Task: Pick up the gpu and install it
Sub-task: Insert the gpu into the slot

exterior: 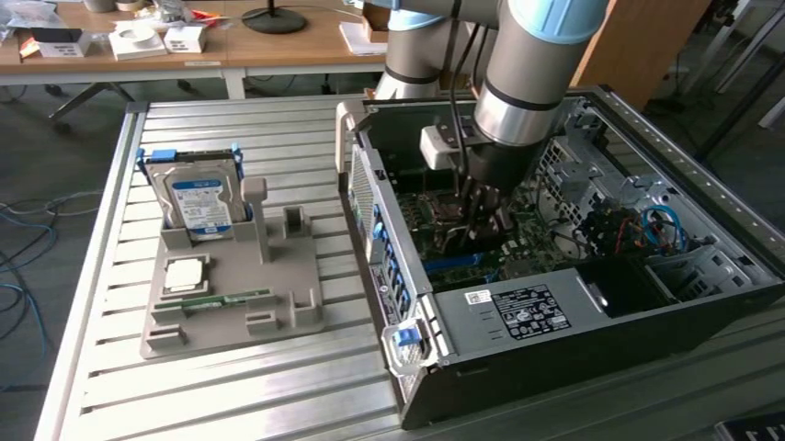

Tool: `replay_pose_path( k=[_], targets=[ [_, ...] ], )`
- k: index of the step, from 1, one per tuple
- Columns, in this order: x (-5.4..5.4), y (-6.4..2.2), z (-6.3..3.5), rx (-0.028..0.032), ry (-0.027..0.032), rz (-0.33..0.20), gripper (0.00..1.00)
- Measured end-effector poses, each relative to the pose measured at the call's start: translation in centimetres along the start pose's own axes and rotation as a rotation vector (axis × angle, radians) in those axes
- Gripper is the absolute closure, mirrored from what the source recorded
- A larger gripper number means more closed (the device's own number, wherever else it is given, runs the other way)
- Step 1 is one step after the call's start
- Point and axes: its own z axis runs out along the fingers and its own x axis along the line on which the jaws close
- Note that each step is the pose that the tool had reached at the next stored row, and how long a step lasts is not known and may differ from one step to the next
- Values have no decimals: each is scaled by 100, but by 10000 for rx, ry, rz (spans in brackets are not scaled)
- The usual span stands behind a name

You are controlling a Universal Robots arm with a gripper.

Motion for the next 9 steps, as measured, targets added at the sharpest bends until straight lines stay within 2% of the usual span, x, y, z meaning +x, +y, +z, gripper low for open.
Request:
replay_pose_path(
  k=[9],
  targets=[
    [0,0,11,0,1,0,74]
  ],
)
